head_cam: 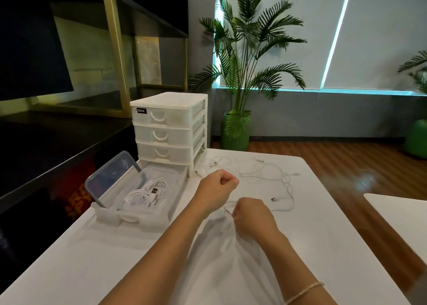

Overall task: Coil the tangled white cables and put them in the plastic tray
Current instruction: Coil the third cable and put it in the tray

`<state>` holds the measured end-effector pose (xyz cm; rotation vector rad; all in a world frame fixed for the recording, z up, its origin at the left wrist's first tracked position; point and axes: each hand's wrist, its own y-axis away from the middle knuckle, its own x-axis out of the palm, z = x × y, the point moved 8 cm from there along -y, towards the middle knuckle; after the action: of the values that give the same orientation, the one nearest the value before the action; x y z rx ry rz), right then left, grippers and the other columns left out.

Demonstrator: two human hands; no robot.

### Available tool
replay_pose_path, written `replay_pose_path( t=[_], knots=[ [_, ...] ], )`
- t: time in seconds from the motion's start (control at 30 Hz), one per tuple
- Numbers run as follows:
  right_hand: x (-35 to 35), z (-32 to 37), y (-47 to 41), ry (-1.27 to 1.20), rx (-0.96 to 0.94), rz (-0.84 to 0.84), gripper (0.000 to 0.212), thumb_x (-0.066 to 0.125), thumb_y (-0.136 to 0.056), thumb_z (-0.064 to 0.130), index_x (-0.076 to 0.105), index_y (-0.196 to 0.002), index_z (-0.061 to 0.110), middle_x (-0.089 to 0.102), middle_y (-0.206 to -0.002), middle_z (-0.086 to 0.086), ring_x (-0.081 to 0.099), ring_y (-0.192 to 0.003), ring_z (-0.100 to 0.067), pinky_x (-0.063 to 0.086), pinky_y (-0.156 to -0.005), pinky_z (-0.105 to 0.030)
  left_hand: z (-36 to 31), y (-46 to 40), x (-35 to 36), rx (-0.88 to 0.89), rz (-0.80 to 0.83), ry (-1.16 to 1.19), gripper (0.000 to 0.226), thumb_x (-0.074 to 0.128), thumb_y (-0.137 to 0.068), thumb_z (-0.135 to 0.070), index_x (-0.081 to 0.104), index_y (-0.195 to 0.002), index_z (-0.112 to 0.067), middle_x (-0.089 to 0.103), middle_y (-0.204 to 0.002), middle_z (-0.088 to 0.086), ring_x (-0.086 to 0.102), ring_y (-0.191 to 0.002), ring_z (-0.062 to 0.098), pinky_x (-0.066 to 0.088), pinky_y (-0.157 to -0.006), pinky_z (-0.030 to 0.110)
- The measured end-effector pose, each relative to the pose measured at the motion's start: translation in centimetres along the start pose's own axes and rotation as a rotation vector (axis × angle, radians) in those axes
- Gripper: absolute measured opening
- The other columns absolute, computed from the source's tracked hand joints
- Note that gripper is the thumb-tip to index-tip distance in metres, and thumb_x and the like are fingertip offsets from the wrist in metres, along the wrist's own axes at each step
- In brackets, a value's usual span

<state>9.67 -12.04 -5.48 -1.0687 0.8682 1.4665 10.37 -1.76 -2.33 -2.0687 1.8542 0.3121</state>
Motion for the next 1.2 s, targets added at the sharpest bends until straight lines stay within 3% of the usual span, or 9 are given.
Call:
replay_pose_path(
  t=[0.13, 0.27, 0.43, 0.5, 0.6, 0.7, 0.83, 1.07, 1.2],
  knots=[
    [-1.5, 0.5, 0.4, -0.180, -0.088, 0.018, 0.021, 0.039, -0.092, 0.013, 0.055, -0.105, 0.013, 0.065, -0.105, -0.007, 0.060, -0.098, -0.024, 0.040, -0.071, -0.026, -0.3, 0.2, 2.1, 0.001, 0.100, -0.077, 0.028, 0.047, -0.095, -0.040, 0.063, -0.091, -0.017, 0.065, -0.091, -0.003, 0.059, -0.089, 0.014, 0.045, -0.080, 0.025],
    [-3.7, 0.8, 0.7, -0.306, -0.155, -0.040, 0.016, 0.041, -0.093, 0.017, 0.057, -0.092, 0.019, 0.063, -0.088, -0.001, 0.053, -0.076, -0.013, 0.039, -0.059, -0.021, 0.0, 0.5, 2.8, -0.023, 0.098, -0.088, 0.053, 0.027, -0.096, -0.052, 0.052, -0.061, -0.022, 0.057, -0.068, -0.004, 0.055, -0.073, 0.014, 0.044, -0.083, 0.029],
    [-5.4, -0.4, 0.5, -0.393, -0.172, -0.157, 0.013, 0.058, -0.088, 0.034, 0.064, -0.089, 0.023, 0.056, -0.079, 0.013, 0.048, -0.074, -0.003, 0.034, -0.060, -0.011, 0.6, 0.7, 1.8, -0.078, 0.063, 0.114, 0.055, 0.038, -0.094, -0.051, 0.048, -0.052, -0.016, 0.047, -0.045, -0.006, 0.060, -0.059, 0.017, 0.054, -0.086, 0.037],
    [-5.7, -0.4, 0.6, -0.434, -0.182, -0.187, 0.016, 0.059, -0.086, 0.040, 0.063, -0.085, 0.024, 0.055, -0.074, 0.013, 0.048, -0.069, -0.004, 0.038, -0.061, -0.016, 0.6, 0.6, 1.2, -0.107, 0.031, 0.223, 0.053, 0.044, -0.094, -0.046, 0.044, -0.050, -0.015, 0.042, -0.044, -0.004, 0.053, -0.053, 0.017, 0.052, -0.077, 0.034],
    [-6.2, -0.4, 0.9, -0.491, -0.181, -0.227, 0.024, 0.056, -0.088, 0.040, 0.066, -0.084, 0.019, 0.052, -0.065, 0.015, 0.047, -0.064, -0.005, 0.038, -0.060, -0.019, 0.7, 0.8, 1.0, -0.143, 0.126, 0.553, 0.054, 0.046, -0.094, -0.038, 0.042, -0.046, -0.015, 0.030, -0.037, -0.006, 0.028, -0.039, 0.008, 0.036, -0.043, 0.020],
    [-6.7, -1.1, 1.0, -0.557, -0.134, -0.298, 0.027, 0.055, -0.089, 0.038, 0.071, -0.092, 0.016, 0.058, -0.069, 0.013, 0.049, -0.064, -0.006, 0.040, -0.062, -0.020, 0.5, 1.2, 1.1, -0.148, 0.239, 0.800, 0.044, 0.040, -0.096, -0.030, 0.058, -0.064, -0.007, 0.027, -0.035, -0.008, 0.023, -0.033, 0.005, 0.021, -0.034, 0.016],
    [-6.6, -1.8, 1.1, -0.553, -0.080, -0.348, 0.032, 0.054, -0.090, 0.039, 0.072, -0.099, 0.014, 0.064, -0.084, 0.007, 0.055, -0.077, -0.010, 0.046, -0.074, -0.026, 0.2, 1.6, 2.0, -0.161, 0.323, 0.994, 0.036, 0.035, -0.096, -0.020, 0.064, -0.088, 0.000, 0.035, -0.041, -0.006, 0.029, -0.037, 0.005, 0.024, -0.036, 0.016],
    [-4.4, -1.0, 1.1, -0.399, -0.080, -0.208, 0.030, 0.052, -0.091, 0.041, 0.068, -0.112, 0.027, 0.070, -0.109, 0.001, 0.062, -0.095, -0.017, 0.049, -0.079, -0.029, 1.0, 1.3, 1.6, -0.227, 0.159, 1.230, 0.027, 0.042, -0.097, -0.020, 0.056, -0.081, -0.005, 0.044, -0.046, -0.003, 0.039, -0.040, 0.007, 0.040, -0.041, 0.017],
    [-3.8, 0.4, 1.5, -0.181, -0.146, -0.161, 0.036, 0.046, -0.093, 0.042, 0.060, -0.123, 0.028, 0.069, -0.111, 0.001, 0.061, -0.101, -0.018, 0.046, -0.076, -0.026, 1.5, 1.3, 1.9, -0.292, 0.148, 1.311, 0.024, 0.041, -0.099, -0.020, 0.054, -0.083, -0.007, 0.046, -0.045, -0.006, 0.035, -0.033, 0.004, 0.031, -0.032, 0.013]
  ],
)
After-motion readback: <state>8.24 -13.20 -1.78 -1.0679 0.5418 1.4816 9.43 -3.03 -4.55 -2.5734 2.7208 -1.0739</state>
